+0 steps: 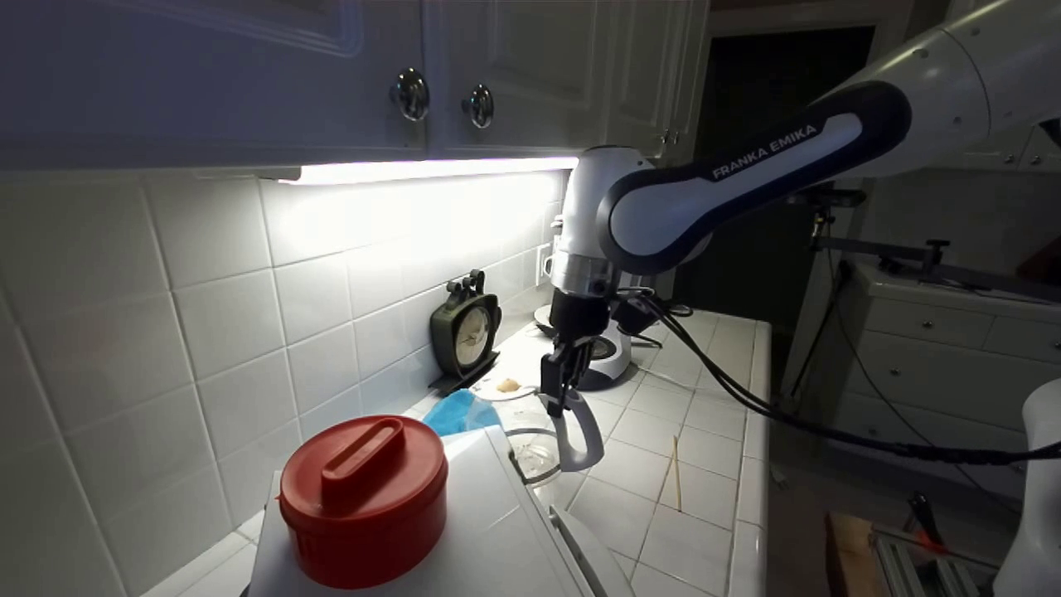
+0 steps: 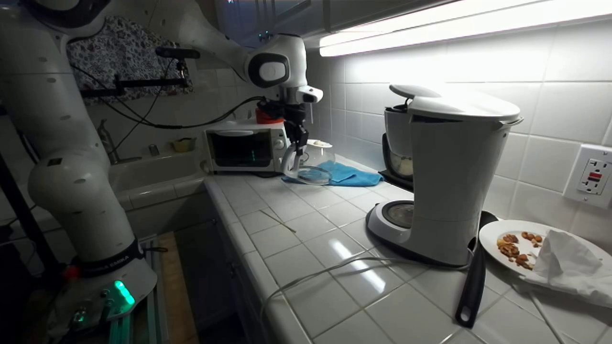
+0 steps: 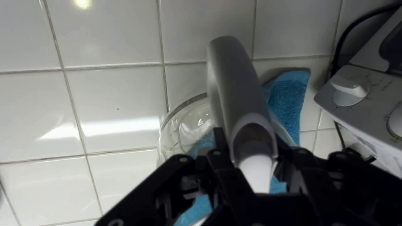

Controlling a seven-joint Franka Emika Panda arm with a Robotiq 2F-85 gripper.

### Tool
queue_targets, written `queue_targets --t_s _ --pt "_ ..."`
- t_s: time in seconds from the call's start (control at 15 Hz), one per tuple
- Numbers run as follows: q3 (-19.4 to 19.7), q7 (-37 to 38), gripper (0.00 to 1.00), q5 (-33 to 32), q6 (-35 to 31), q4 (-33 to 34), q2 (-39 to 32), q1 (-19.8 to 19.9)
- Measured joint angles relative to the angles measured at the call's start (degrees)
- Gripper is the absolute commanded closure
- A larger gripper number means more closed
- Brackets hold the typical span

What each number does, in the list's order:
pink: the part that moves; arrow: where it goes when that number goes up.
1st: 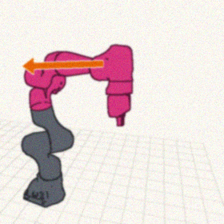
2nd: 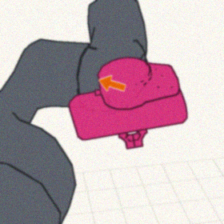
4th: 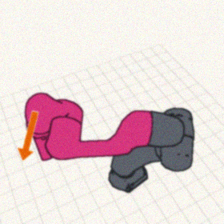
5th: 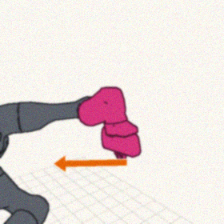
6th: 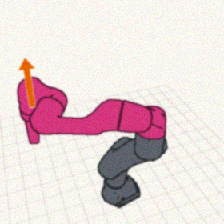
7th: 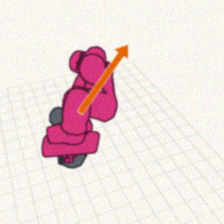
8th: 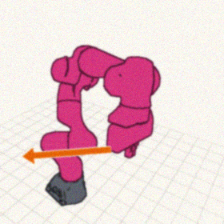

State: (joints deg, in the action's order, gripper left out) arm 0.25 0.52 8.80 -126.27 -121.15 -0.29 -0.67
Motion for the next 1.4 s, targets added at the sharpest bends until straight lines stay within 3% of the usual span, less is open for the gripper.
queue_targets --t_s 0.53,0.6,1.2,1.27,1.4 --pt "0.74 9.43 0.91 -2.35 -0.75 -6.77 4.29 1.50" --pt "0.79 10.18 0.66 -2.37 -0.78 -7.58 4.86 1.72" --pt "1.12 10.61 0.66 -2.37 -0.77 -9.45 6.41 2.11" --pt "1.12 10.61 0.91 -2.37 -0.77 -9.45 6.41 2.11" --pt "1.14 10.61 0.91 -2.35 -0.75 -9.45 6.36 2.11"
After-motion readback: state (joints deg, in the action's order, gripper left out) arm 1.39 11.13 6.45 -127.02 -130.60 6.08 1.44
